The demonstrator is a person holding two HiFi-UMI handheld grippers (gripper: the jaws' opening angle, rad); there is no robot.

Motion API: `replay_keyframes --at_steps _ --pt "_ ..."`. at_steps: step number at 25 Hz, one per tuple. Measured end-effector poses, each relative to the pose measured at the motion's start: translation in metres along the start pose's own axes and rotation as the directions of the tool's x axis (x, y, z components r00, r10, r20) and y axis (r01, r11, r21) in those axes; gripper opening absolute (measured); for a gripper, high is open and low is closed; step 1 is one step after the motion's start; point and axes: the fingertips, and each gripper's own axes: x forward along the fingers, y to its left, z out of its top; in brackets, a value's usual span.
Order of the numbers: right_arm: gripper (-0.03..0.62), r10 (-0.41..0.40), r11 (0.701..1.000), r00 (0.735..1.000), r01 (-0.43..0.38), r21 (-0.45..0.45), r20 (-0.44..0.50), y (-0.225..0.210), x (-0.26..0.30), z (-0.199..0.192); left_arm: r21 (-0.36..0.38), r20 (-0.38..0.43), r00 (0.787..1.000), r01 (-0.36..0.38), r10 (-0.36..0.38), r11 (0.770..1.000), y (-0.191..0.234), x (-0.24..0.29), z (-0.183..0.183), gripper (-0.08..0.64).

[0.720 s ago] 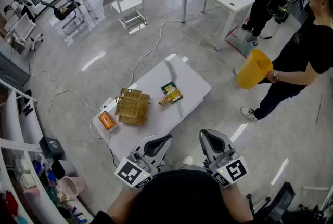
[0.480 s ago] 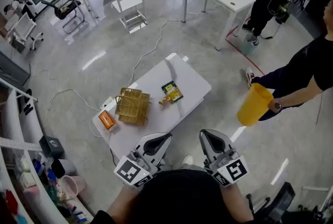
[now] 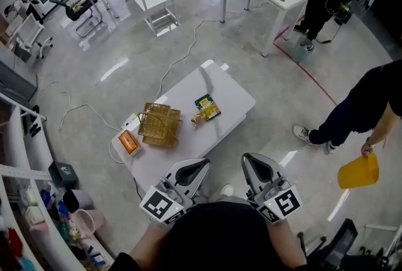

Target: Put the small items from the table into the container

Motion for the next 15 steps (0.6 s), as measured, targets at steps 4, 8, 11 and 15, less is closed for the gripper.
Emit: replay_keyframes --at_steps 4,8,11,15 --pt "0.009 -0.009 1.0 1.0 0.009 0.027 0.0 -0.013 -0.007 0.0 -0.01 -0.016 1.0 -0.018 0.018 1.0 0.001 0.009 -0.005 0.003" --pt "0.008 -0.014 0.999 1.0 0.014 0.039 0.002 -0.032 -0.02 -0.003 -0.018 -0.031 0.999 -0.038 0.037 0.999 -0.004 0.023 -0.015 0.003" --pt "0.009 -0.004 0.999 1.0 0.004 0.047 0.002 -0.047 -0.03 -0.004 -0.012 -0.047 0.998 -0.049 0.048 0.999 -0.013 0.037 -0.022 0.003" --pt "0.009 0.018 0.998 1.0 -0.018 0.064 0.001 -0.064 -0.044 -0.005 -0.012 -0.068 0.995 -0.078 0.077 0.997 -0.023 0.051 -0.032 0.003"
